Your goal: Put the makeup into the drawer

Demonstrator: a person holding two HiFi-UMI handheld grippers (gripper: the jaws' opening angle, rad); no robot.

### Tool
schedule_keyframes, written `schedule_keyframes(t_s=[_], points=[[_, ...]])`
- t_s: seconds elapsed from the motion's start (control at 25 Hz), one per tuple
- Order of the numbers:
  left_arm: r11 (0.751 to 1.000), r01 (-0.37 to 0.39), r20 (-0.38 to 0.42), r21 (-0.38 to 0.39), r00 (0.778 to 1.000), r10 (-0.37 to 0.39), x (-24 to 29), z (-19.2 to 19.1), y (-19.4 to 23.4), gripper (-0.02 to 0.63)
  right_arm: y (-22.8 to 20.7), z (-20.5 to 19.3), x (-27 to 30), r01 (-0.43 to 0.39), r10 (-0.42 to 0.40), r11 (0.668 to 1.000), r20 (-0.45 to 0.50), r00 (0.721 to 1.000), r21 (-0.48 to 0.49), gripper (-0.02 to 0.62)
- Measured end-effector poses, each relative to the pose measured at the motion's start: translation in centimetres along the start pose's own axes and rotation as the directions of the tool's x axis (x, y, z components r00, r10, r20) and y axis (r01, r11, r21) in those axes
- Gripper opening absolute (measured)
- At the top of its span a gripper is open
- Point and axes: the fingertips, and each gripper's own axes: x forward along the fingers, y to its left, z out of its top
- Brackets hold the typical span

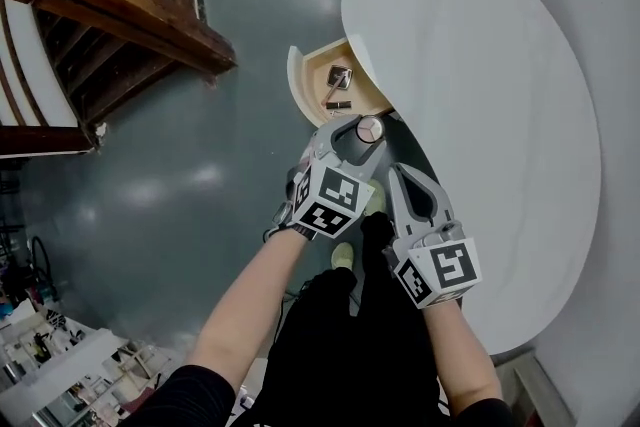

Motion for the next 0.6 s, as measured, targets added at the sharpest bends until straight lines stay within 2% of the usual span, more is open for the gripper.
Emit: schedule_keyframes(t_s=[0.28, 0.6], points=[[1.0, 0.005, -0.057, 0.015, 0.998, -0.004, 4.2, -2.9, 4.2, 0.218, -1.6, -2.3, 4.7, -0.032, 0.033, 0.999, -0.051, 0.998, 0.013, 0.015], [0.997, 0.055, -0.104, 0.046, 0.993, -0.05, 7.2, -4.8, 5.7, 0.216, -2.9, -3.5, 8.7, -0.03, 0.031, 1.0, -0.061, 0.998, 0.009, 0.015]])
